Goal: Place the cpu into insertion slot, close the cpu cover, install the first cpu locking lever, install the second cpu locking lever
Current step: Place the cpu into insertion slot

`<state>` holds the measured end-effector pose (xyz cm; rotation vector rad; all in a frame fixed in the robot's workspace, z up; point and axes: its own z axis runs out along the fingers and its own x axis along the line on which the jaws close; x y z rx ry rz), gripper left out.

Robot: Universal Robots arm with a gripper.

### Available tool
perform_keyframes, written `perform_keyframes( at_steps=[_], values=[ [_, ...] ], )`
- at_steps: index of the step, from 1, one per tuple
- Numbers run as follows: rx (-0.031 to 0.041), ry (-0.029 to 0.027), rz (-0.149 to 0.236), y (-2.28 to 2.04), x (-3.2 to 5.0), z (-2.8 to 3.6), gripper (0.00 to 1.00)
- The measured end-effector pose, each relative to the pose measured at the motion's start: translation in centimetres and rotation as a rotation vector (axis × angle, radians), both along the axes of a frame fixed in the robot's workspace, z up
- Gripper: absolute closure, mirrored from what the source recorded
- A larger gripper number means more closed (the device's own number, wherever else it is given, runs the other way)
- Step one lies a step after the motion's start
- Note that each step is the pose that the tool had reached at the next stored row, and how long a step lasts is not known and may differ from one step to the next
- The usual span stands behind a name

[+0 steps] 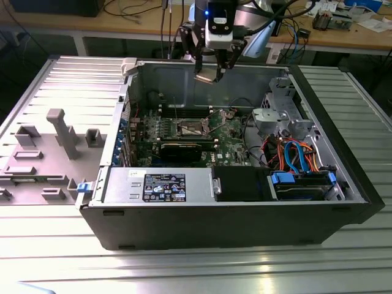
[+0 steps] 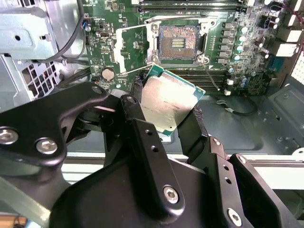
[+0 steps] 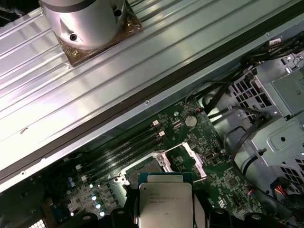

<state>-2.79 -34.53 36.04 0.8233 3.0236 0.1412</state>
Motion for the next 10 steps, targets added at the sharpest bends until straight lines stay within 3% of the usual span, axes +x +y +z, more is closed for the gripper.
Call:
perform_keyframes(
  at_steps=[10],
  values=[
    [0.0, 0.0, -0.079, 0.0, 0.0, -0.08, 0.46]
  ],
)
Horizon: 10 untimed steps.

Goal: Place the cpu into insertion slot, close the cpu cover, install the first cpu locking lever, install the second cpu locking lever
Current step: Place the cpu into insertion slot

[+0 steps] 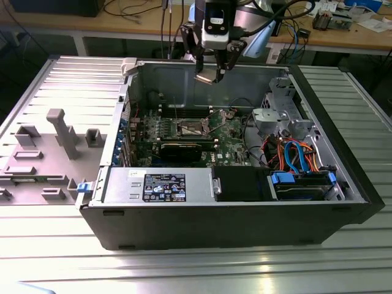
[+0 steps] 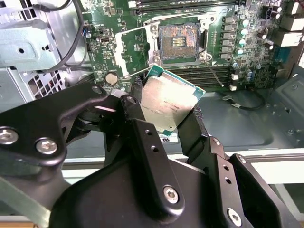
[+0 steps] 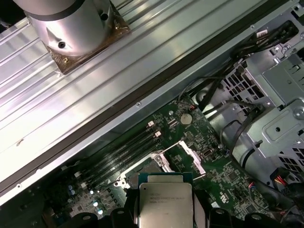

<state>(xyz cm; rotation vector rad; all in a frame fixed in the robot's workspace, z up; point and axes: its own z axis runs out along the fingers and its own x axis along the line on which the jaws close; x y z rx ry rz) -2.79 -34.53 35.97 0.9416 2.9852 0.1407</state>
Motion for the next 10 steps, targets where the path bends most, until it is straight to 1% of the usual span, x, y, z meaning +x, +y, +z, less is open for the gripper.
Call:
perform_keyframes(
  at_steps=[2, 10],
  values=[
    [0.0, 0.0, -0.008, 0.0, 0.0, 0.0, 0.46],
    [0.0, -0.0001, -0.011, 0.0, 0.0, -0.01, 0.46]
  ],
)
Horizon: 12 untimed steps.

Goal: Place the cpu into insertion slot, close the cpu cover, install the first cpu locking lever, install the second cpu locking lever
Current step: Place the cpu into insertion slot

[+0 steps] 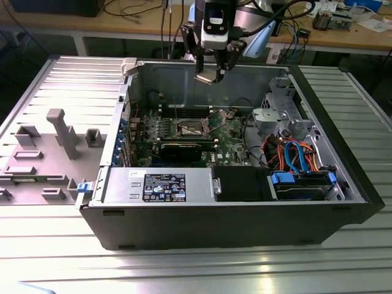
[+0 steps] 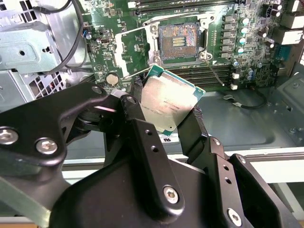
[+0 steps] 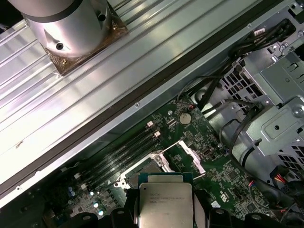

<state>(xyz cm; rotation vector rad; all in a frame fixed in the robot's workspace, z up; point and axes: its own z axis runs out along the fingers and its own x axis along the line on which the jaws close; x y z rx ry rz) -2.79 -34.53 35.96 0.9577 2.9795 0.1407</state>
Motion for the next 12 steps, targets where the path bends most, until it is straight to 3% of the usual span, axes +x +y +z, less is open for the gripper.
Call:
perform_keyframes(
  at_steps=[12],
  values=[
    [-0.0005, 0.0, -0.146, 0.0, 0.0, -0.09, 0.46]
  ],
)
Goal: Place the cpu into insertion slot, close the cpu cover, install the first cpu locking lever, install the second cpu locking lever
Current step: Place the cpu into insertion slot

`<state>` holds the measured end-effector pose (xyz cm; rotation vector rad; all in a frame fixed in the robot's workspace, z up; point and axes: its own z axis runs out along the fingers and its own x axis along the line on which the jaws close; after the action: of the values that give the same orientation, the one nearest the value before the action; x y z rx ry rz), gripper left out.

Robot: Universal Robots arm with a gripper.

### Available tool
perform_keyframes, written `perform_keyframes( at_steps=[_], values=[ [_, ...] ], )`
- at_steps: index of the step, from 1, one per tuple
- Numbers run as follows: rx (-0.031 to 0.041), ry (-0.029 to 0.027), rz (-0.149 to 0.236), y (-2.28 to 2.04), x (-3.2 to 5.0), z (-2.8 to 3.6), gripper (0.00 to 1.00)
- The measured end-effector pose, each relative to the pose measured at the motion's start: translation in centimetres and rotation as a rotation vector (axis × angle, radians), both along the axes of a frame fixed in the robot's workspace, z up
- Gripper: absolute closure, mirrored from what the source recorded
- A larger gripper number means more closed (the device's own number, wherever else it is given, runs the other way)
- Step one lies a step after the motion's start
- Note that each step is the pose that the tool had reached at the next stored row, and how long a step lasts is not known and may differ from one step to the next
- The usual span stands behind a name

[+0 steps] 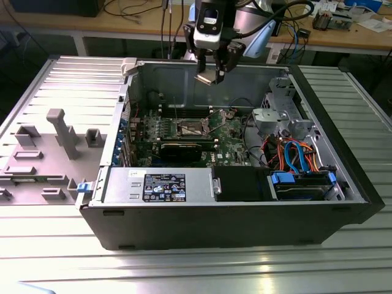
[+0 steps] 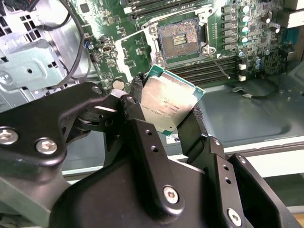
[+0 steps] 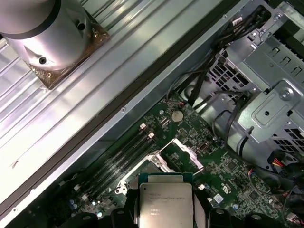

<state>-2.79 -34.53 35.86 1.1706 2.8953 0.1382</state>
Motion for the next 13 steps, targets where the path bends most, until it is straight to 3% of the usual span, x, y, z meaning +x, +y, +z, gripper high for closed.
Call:
perform_keyframes(
  at_steps=[7, 13],
  values=[
    [-0.0002, 0.0001, -0.078, 0.0, 0.0, -0.06, 0.46],
    [-0.0002, 0.0001, -0.097, 0.0, 0.0, -0.07, 0.46]
  ],
)
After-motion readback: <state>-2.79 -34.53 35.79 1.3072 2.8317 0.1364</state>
